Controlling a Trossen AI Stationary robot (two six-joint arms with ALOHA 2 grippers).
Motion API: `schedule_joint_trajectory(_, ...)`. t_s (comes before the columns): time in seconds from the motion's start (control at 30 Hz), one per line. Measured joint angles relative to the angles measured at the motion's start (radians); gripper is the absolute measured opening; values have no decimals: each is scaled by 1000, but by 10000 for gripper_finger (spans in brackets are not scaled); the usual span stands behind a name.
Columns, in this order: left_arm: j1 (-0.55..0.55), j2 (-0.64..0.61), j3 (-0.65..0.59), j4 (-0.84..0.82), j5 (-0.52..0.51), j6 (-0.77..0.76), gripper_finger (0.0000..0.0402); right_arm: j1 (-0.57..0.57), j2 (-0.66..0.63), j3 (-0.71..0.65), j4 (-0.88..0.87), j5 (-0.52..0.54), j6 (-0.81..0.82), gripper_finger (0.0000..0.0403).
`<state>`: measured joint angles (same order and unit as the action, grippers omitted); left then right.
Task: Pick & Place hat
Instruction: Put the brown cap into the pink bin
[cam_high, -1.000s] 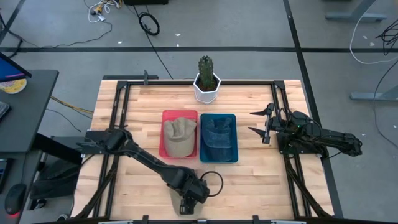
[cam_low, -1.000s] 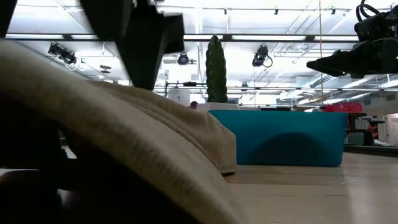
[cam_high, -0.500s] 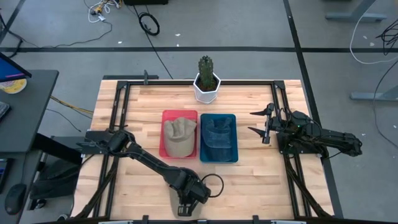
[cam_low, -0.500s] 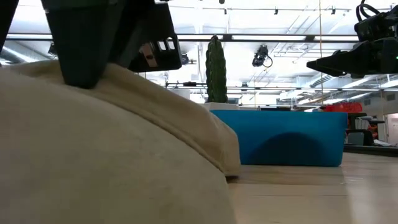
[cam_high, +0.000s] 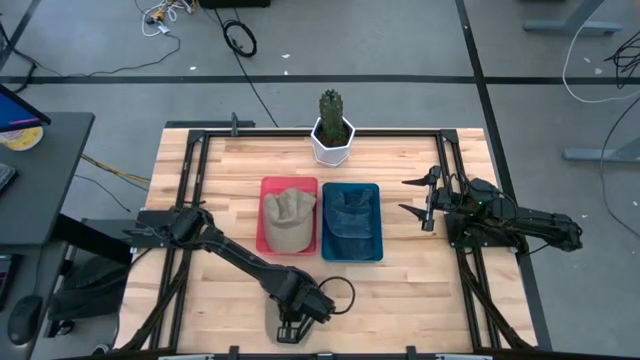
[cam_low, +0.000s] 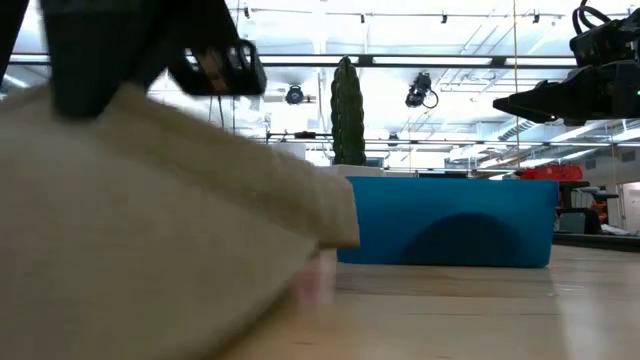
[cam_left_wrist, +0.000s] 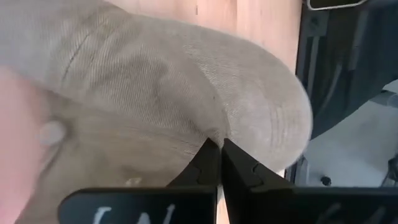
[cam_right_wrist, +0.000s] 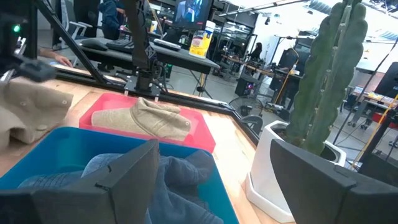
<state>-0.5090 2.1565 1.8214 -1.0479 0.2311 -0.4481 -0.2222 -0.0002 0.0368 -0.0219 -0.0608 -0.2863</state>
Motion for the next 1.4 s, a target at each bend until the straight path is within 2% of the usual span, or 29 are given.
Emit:
schedule_joint_trajectory(0.17, 3, -93, 0, -29, -27, 19, 3, 0, 0, 0, 0, 0, 0, 312)
schedule_joint_trajectory(0.33, 18, -207, 2, -114, -116, 15, 3, 0, 0, 0, 0, 0, 0, 312)
schedule_joint_trajectory(0.57, 98, -327, 2, -321, -359, 60, 3, 0, 0, 0, 0, 0, 0, 312)
schedule_joint_trajectory(0.7, 185, -355, 2, -352, -430, 140, 3, 0, 0, 0, 0, 0, 0, 312)
schedule_joint_trajectory(0.93, 342, -337, -3, -367, -440, 279, 3, 0, 0, 0, -1, 0, 0, 312)
schedule_joint_trajectory(1.13, 463, -338, -83, -339, -457, 341, 3, 0, 0, 0, 0, 0, 0, 312)
schedule_joint_trajectory(1.23, 513, -339, -169, -262, -448, 384, 3, 0, 0, 0, -1, 0, 0, 312)
schedule_joint_trajectory(1.4, 570, -337, -341, -50, -317, 468, 3, 0, 0, 0, -1, 0, 0, 312)
